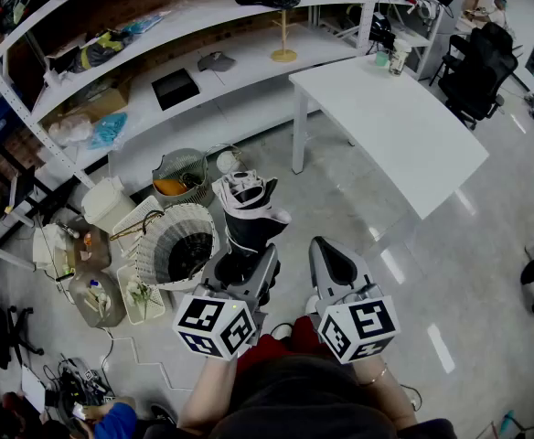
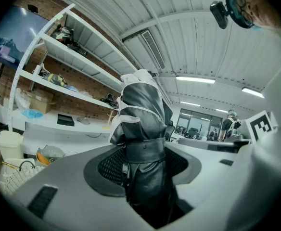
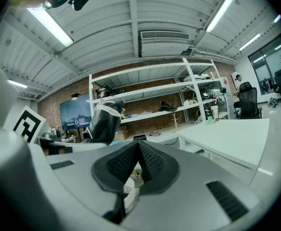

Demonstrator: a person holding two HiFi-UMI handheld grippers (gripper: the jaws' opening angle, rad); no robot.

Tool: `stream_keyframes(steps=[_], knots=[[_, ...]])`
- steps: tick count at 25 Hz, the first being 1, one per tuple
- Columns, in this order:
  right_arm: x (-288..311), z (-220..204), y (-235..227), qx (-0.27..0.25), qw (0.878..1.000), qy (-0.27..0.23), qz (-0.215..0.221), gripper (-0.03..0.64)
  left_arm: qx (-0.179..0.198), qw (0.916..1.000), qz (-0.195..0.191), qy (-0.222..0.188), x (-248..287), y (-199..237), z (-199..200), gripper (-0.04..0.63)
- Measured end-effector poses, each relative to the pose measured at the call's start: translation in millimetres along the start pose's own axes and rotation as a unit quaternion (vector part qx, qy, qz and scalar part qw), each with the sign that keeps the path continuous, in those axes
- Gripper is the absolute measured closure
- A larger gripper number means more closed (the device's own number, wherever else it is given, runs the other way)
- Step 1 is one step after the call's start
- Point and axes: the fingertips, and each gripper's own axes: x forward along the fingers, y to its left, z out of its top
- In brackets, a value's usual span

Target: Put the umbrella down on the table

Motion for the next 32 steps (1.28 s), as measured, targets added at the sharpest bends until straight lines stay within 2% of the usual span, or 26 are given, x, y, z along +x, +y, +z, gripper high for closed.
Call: stream_keyframes(steps=[6,18,32], knots=[[-4.8,1.7,-6.2,0.01,1.0,-0.008,0.001,0.598,0.013,0.9999,-0.009,0.001,4.6,-11.9,2.3,0.371],[1.2,7.3,-8.0,0.006,1.0,-0.011,-0.012,0.598,0.019,0.9997,-0.012,0.006,8.8,-5.1,6.5,0.371],[43.5,3.5,-30.5,0.016,1.0,-0.001,-0.007,0.598,0.018,0.9998,-0.005,0.012,47.6,17.6,10.9,0.371]])
